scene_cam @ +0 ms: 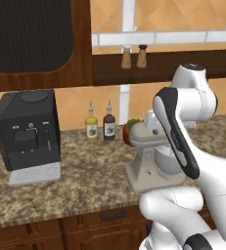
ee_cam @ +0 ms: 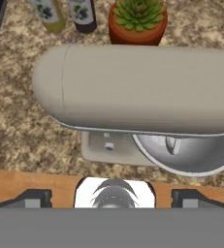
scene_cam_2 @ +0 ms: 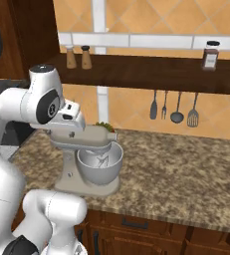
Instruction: Navigate to the sink.
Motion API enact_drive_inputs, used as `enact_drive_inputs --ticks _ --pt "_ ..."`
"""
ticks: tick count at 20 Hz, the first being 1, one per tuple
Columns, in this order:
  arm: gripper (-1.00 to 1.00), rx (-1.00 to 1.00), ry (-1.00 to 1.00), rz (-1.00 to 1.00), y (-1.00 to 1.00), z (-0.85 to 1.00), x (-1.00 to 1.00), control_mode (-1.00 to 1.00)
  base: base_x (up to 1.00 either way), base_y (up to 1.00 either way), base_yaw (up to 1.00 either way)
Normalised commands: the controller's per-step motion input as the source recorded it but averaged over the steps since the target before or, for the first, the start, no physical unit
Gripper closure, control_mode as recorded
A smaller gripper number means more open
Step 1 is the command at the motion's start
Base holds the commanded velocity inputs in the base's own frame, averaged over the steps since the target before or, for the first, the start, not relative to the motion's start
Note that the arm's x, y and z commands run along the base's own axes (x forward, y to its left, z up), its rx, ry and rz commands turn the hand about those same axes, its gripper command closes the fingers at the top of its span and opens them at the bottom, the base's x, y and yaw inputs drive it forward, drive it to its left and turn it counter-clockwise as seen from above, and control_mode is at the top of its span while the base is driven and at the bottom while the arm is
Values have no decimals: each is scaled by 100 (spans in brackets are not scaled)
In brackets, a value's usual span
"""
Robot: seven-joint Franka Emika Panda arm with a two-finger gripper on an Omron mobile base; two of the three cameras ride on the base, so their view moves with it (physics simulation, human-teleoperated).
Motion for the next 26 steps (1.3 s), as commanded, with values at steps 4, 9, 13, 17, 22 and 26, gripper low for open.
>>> enact_drive_inputs --ticks 4,9,13,17,22,26 --pt "-100 0 0 0 0 0 0 100 -47 0 15" --pt "-100 0 0 0 0 0 0 100 -58 -8 57" --pt "-100 0 0 0 0 0 0 100 -61 -1 71" --pt "-100 0 0 0 0 0 0 100 -35 0 83" --pt "-100 0 0 0 0 0 0 100 -4 0 94" --pt "-100 0 0 0 0 0 0 100 -23 -8 97"
